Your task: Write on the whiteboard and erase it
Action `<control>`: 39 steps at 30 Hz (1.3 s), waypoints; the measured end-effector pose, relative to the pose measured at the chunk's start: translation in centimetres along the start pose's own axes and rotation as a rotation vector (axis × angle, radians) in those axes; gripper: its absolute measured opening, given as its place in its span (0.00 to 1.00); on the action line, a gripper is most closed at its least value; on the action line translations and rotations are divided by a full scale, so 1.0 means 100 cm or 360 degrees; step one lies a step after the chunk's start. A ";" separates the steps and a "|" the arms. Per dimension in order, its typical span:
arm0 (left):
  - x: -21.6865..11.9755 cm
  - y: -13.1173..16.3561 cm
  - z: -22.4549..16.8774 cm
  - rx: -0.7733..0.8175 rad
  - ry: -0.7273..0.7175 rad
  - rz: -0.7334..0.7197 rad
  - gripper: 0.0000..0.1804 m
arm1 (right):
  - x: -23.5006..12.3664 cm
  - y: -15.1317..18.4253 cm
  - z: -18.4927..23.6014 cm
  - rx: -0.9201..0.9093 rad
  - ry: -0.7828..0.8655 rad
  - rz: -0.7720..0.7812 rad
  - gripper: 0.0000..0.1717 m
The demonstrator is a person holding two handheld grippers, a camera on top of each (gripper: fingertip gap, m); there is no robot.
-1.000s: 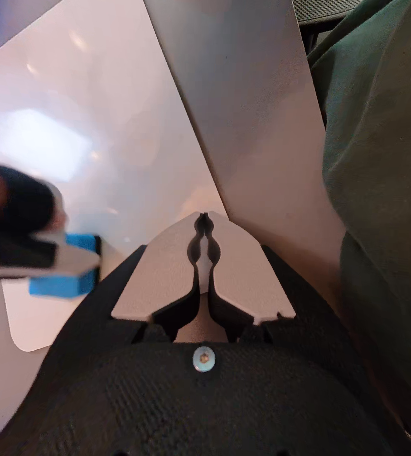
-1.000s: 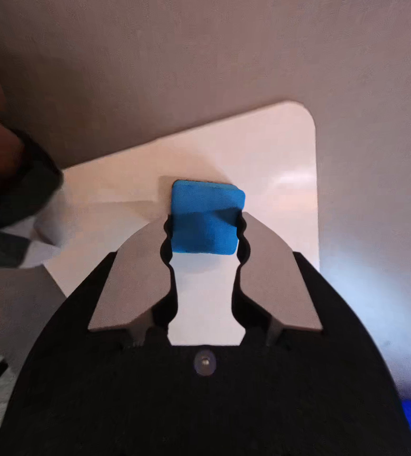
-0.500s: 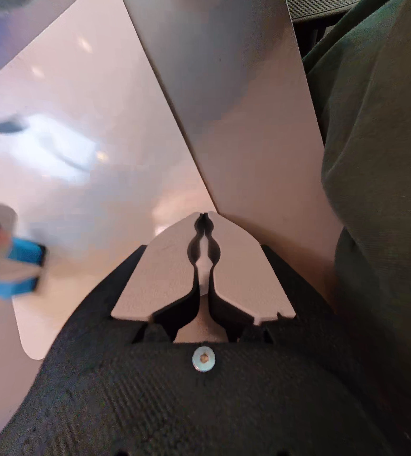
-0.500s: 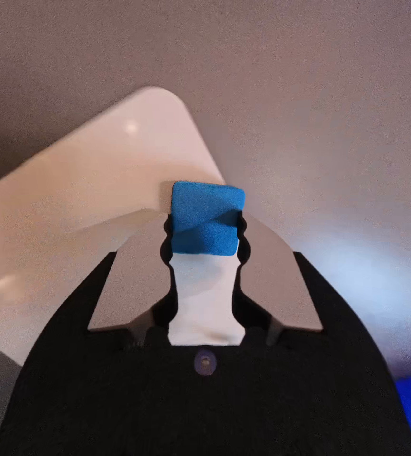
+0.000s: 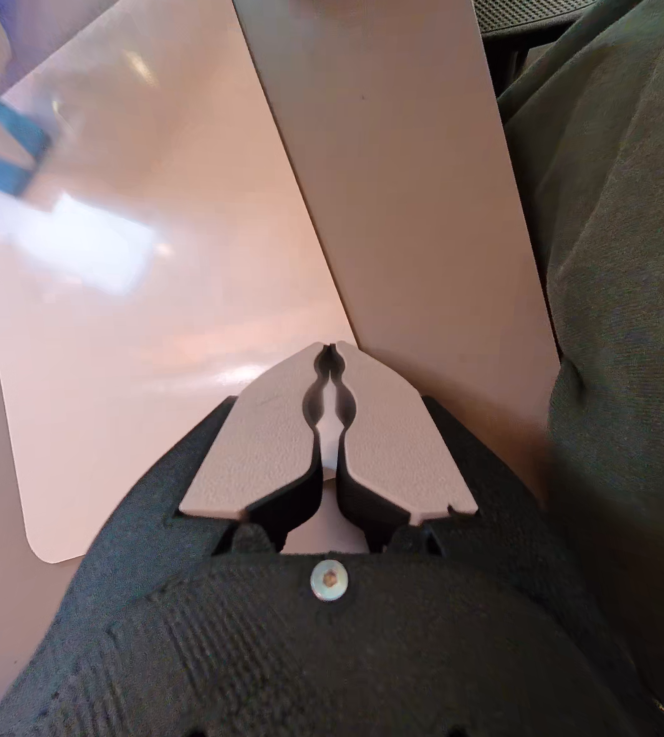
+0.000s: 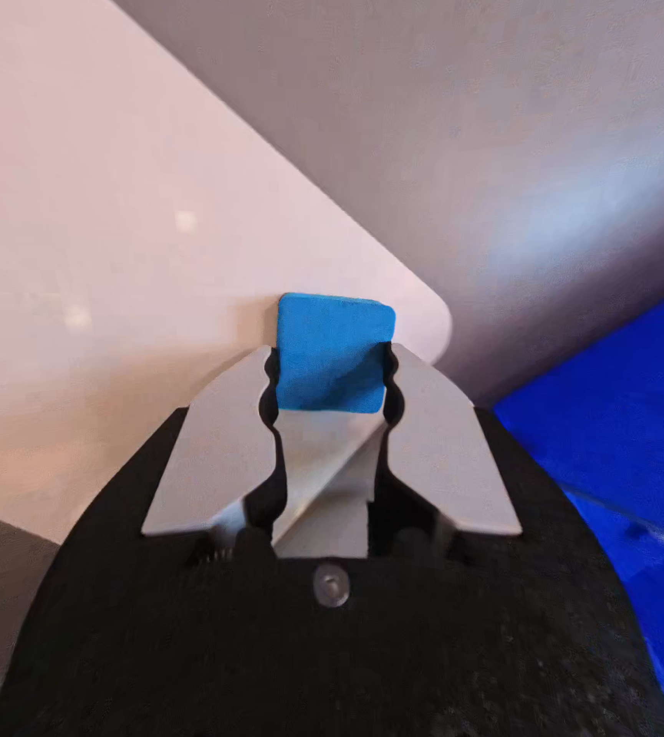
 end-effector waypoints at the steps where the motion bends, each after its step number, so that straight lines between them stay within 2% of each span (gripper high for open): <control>1: 0.000 0.000 0.000 0.0002 0.0002 -0.0002 0.01 | -0.006 0.015 -0.017 0.0077 0.0034 -0.0005 0.30; 3: 0.000 0.000 0.001 -0.0004 0.0012 -0.0008 0.01 | -0.014 0.032 -0.017 0.0102 -0.0041 -0.0081 0.30; 5: 0.000 0.000 0.001 -0.0010 0.0016 -0.0007 0.01 | -0.022 0.044 0.001 0.0050 -0.0085 -0.0063 0.30; 8: 0.000 0.000 0.000 0.0001 0.0004 0.0001 0.00 | -0.041 0.062 0.067 -0.0116 -0.0392 0.0013 0.30; 11: 0.000 0.000 0.000 -0.0013 0.0012 -0.0001 0.00 | -0.060 0.086 0.113 -0.0294 -0.0542 0.0142 0.30; 14: -0.001 0.000 -0.001 0.0008 0.0017 -0.0007 0.00 | -0.063 0.093 0.111 -0.0308 -0.0528 0.0112 0.30; 18: -0.001 0.000 -0.003 0.0030 0.0021 -0.0009 0.00 | -0.032 0.054 0.048 -0.0256 -0.0089 0.0062 0.30; 21: -0.001 0.001 -0.002 0.0031 0.0020 -0.0016 0.00 | -0.003 0.004 0.024 -0.0174 -0.0015 0.0012 0.30; 23: -0.001 0.002 0.000 0.0044 -0.0003 -0.0009 0.01 | 0.014 -0.030 0.039 -0.0322 0.0024 -0.0001 0.30; 27: -0.003 0.005 0.003 0.0003 0.0023 -0.0013 0.00 | 0.031 -0.078 0.112 -0.0713 -0.0213 -0.0012 0.30; 29: -0.003 0.005 0.002 0.0031 0.0012 -0.0008 0.00 | 0.038 -0.092 0.111 -0.0709 -0.0254 0.0035 0.30; 33: -0.004 0.006 0.001 0.0050 0.0023 -0.0011 0.00 | 0.055 -0.114 0.042 -0.0334 -0.0031 0.0159 0.30; 34: -0.004 0.006 0.001 0.0056 0.0027 -0.0014 0.00 | 0.057 -0.120 0.046 -0.0304 -0.0077 0.0137 0.30; 36: -0.005 0.006 0.001 0.0067 0.0039 -0.0017 0.00 | 0.058 -0.131 0.095 -0.0500 -0.0313 0.0012 0.30; 38: -0.005 0.006 0.001 0.0064 0.0046 -0.0020 0.00 | 0.060 -0.136 0.123 -0.0782 -0.0261 -0.0010 0.30; 39: -0.004 0.006 0.001 0.0066 0.0044 -0.0018 0.00 | 0.060 -0.137 0.120 -0.0755 -0.0289 0.0008 0.30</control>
Point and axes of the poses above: each gripper's, where its closed fingertips meet, x out along the fingers, y out of its underside, z = x × y across the jaws, the point moved 6 cm from there along -x, back along the fingers, and after that the axes turned 11 degrees about -z, right-handed, at the moved point
